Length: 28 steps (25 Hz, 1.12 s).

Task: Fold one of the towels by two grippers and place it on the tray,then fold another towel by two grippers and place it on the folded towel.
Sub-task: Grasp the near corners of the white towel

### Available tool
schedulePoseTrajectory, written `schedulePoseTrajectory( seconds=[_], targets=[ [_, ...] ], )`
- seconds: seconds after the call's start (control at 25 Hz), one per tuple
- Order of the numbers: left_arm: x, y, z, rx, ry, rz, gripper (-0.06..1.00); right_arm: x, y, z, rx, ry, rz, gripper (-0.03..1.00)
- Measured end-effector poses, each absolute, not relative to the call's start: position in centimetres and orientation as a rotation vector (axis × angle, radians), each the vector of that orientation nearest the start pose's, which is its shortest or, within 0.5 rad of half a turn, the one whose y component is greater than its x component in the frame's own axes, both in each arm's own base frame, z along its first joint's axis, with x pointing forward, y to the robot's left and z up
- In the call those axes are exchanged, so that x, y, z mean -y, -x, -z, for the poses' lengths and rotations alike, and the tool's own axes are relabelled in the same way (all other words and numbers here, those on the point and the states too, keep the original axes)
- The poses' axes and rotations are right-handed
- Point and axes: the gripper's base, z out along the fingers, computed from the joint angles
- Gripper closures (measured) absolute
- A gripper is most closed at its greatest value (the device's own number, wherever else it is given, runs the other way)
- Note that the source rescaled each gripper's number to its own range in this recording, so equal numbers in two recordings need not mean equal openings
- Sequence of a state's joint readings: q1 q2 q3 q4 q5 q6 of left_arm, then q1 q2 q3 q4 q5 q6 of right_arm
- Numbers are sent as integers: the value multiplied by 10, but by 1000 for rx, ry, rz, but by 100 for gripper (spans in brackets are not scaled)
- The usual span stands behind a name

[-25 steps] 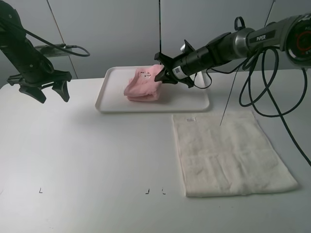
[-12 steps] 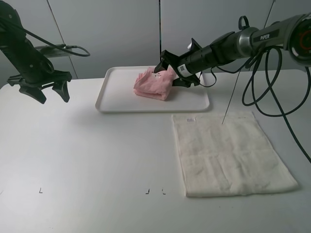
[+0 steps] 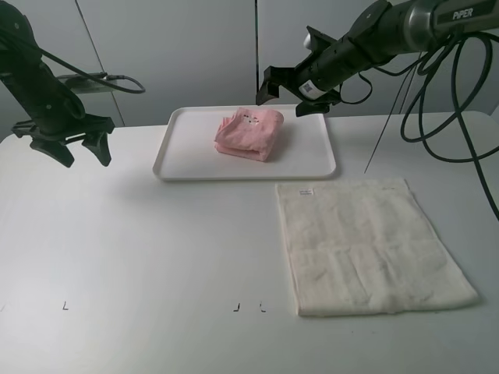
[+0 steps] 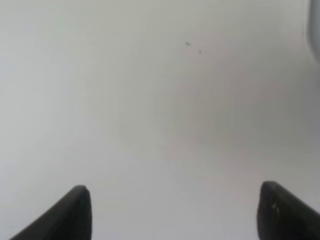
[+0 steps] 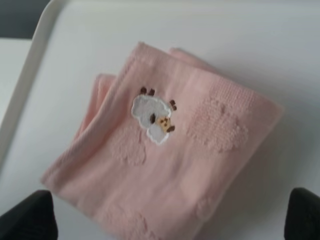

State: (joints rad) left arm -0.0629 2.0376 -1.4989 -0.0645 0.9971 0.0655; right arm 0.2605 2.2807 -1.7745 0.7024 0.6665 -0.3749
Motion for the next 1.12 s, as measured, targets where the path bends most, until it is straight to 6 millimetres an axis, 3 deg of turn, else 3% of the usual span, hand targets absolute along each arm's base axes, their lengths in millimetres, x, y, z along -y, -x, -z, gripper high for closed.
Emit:
schedulePoseTrajectory(
  seconds=[0.2, 0.52, 0.72, 0.84, 1.0, 1.12],
  targets=[
    [42, -404, -178, -3020, -285, 83, 7, -153, -448, -190, -2602, 406, -580, -1],
    [65, -401, -178, -2978, -580, 106, 7, -127, -375, -225, -2601, 472, -465, -1],
    [105, -392, -178, -2922, -800, 196, 7, -104, -323, -230, -2631, 495, -373, -1],
    [137, -382, -179, -2876, -951, 215, 7, -70, -301, -224, -2707, 351, -362, -1],
    [176, -368, -179, -2807, -1100, 227, 7, -8, -292, -223, -2763, 132, -375, -1],
    [202, -357, -179, -2735, -1228, 229, 7, 8, -291, -226, -2693, 254, -447, -1]
  ],
)
